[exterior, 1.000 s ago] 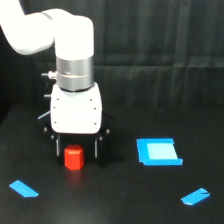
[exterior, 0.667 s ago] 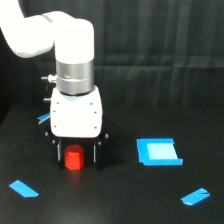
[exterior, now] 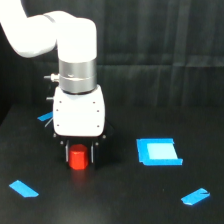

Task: Pick up the red object from the table

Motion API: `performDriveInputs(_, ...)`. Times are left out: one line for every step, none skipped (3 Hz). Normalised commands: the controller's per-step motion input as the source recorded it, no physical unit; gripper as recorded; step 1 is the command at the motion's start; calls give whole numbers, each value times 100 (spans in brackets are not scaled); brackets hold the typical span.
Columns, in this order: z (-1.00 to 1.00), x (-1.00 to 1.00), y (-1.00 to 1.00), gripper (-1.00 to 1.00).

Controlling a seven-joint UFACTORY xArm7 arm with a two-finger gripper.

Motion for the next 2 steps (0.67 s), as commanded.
performDriveInputs(9,8,2,-100)
performDriveInputs(-20,15,-3,-100)
